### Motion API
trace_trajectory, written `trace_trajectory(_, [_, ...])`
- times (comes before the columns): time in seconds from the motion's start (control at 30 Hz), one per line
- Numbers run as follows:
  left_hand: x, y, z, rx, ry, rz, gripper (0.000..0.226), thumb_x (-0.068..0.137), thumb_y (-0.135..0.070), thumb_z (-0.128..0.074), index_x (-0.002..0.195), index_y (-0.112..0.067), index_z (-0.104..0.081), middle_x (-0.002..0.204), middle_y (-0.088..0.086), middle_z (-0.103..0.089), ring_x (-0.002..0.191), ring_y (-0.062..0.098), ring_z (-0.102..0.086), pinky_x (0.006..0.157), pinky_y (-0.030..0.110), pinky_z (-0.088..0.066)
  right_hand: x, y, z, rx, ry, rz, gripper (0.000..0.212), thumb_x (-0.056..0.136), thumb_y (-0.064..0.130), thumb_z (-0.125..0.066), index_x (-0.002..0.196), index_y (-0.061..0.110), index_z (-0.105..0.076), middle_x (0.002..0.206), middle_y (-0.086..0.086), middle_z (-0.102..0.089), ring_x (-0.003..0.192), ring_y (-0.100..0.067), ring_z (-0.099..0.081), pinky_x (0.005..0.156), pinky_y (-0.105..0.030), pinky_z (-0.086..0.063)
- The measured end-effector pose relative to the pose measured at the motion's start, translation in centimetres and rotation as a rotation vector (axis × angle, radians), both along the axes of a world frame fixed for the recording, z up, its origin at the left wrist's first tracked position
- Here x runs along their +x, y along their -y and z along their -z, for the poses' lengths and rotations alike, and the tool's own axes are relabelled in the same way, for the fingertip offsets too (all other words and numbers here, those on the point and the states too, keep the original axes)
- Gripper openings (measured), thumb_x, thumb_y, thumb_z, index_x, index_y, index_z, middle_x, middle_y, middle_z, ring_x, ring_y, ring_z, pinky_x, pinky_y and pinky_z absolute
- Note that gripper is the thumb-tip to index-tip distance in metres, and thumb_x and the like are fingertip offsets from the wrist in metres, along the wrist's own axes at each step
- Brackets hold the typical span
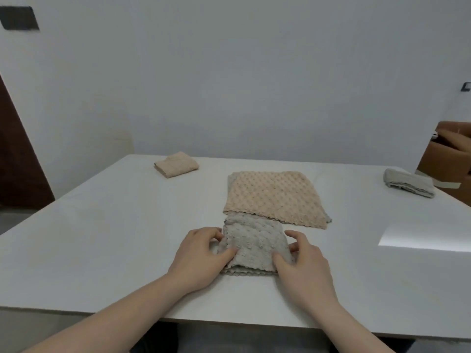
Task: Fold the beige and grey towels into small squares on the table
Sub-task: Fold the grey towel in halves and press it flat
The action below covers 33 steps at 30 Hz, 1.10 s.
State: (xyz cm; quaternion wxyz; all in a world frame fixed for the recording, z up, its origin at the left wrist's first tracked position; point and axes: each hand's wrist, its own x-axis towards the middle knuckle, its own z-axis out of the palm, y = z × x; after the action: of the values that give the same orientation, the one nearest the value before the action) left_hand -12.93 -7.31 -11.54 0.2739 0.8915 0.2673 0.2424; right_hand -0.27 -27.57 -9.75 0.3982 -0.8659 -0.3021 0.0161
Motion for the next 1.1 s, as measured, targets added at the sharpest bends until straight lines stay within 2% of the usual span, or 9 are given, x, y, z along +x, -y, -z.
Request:
trace_trajectory(0.17, [-0.3, -0.2, 0.0, -0.126, 0.104, 0.062, 0.023, 0.079, -0.052, -0.072, 0.094, -0.036, -0.063, 0.102, -0.025, -0.068, 0.102, -0.001, -0.061, 0.090, 0.031, -0.049, 0.6, -0.1, 0.8, 0.061, -0.065, -0.027, 0.050, 0.078, 0.047, -0.070, 0.121, 0.050, -0.045, 0.095, 0.018, -0.062, 0.098, -0.001, -0.055, 0.094, -0.041, -0.045])
trace_trajectory(0.27, [-0.3, -0.2, -0.1, -0.221, 0.179, 0.053, 0.023, 0.080, -0.039, -0.077, 0.099, -0.036, -0.063, 0.125, -0.027, -0.058, 0.123, -0.002, -0.056, 0.101, 0.028, -0.043, 0.7, -0.7, 1.6, 0.037, 0.004, -0.041, 0.055, 0.073, 0.056, -0.063, 0.124, 0.052, -0.043, 0.093, 0.022, -0.057, 0.095, -0.002, -0.054, 0.092, -0.037, -0.044])
trace_trajectory(0.4, [-0.1, 0.1, -0.1, -0.101, -0.011, -0.060, 0.043, 0.082, -0.067, -0.062, 0.119, -0.046, -0.057, 0.141, -0.031, -0.041, 0.131, -0.006, -0.038, 0.109, 0.027, -0.032, 0.4, -0.6, 1.0, -0.090, -0.059, -0.051, 0.064, 0.084, 0.055, -0.059, 0.142, 0.052, -0.030, 0.110, 0.027, -0.049, 0.112, -0.003, -0.043, 0.102, -0.030, -0.035])
trace_trajectory(0.57, [-0.1, 1.2, -1.8, 0.002, -0.258, -0.037, 0.049, 0.092, -0.061, -0.059, 0.134, -0.036, -0.059, 0.144, -0.020, -0.046, 0.138, 0.007, -0.036, 0.116, 0.035, -0.031, 0.3, -1.1, -1.4, -0.224, -0.208, -0.021, 0.066, 0.085, 0.048, -0.061, 0.146, 0.041, -0.038, 0.118, 0.023, -0.052, 0.117, -0.005, -0.042, 0.107, -0.029, -0.035])
trace_trajectory(0.63, [0.0, 1.6, -3.4, -0.130, -0.317, -0.046, 0.042, 0.091, -0.053, -0.062, 0.128, -0.034, -0.064, 0.137, -0.016, -0.052, 0.132, 0.011, -0.043, 0.112, 0.035, -0.037, 0.0, -1.1, -3.8, -0.196, -0.360, -0.038, 0.066, 0.085, 0.034, -0.065, 0.145, 0.042, -0.040, 0.113, 0.020, -0.058, 0.109, -0.004, -0.050, 0.101, -0.028, -0.044])
trace_trajectory(0.77, [0.6, 6.1, -12.6, -0.644, -0.300, -0.180, 0.010, 0.088, -0.027, -0.068, 0.087, -0.023, -0.059, 0.089, -0.008, -0.067, 0.085, 0.020, -0.064, 0.076, 0.033, -0.052, -1.5, 0.3, -11.8, -0.027, -0.680, -0.021, 0.068, 0.089, 0.009, -0.061, 0.140, 0.048, -0.041, 0.122, 0.005, -0.062, 0.112, -0.017, -0.063, 0.095, -0.034, -0.056])
trace_trajectory(0.87, [-1.3, 9.4, -18.6, -0.752, -0.178, -0.251, 0.011, 0.089, -0.019, -0.066, 0.091, -0.023, -0.056, 0.083, -0.003, -0.067, 0.071, 0.015, -0.063, 0.064, 0.033, -0.051, -4.3, 3.3, -16.4, 0.006, -0.683, -0.020, 0.069, 0.090, 0.014, -0.061, 0.145, 0.049, -0.039, 0.123, 0.007, -0.058, 0.105, -0.014, -0.064, 0.091, -0.039, -0.058])
trace_trajectory(0.97, [-4.4, 10.9, -21.8, -0.787, -0.152, -0.266, 0.018, 0.092, -0.016, -0.066, 0.101, -0.024, -0.054, 0.090, -0.001, -0.069, 0.070, 0.012, -0.065, 0.057, 0.024, -0.050, -5.8, 5.3, -19.2, 0.032, -0.729, -0.030, 0.074, 0.090, 0.015, -0.064, 0.145, 0.056, -0.035, 0.119, 0.010, -0.059, 0.082, -0.012, -0.069, 0.066, -0.026, -0.058])
trace_trajectory(1.1, [-8.5, 11.1, -22.6, -0.801, -0.142, -0.278, 0.024, 0.095, -0.021, -0.066, 0.115, -0.029, -0.054, 0.102, -0.001, -0.072, 0.081, 0.008, -0.071, 0.069, 0.029, -0.060, -7.4, 5.3, -21.3, 0.000, -0.751, -0.151, 0.079, 0.090, 0.012, -0.065, 0.147, 0.054, -0.031, 0.125, 0.019, -0.056, 0.071, -0.005, -0.067, 0.063, -0.018, -0.054])
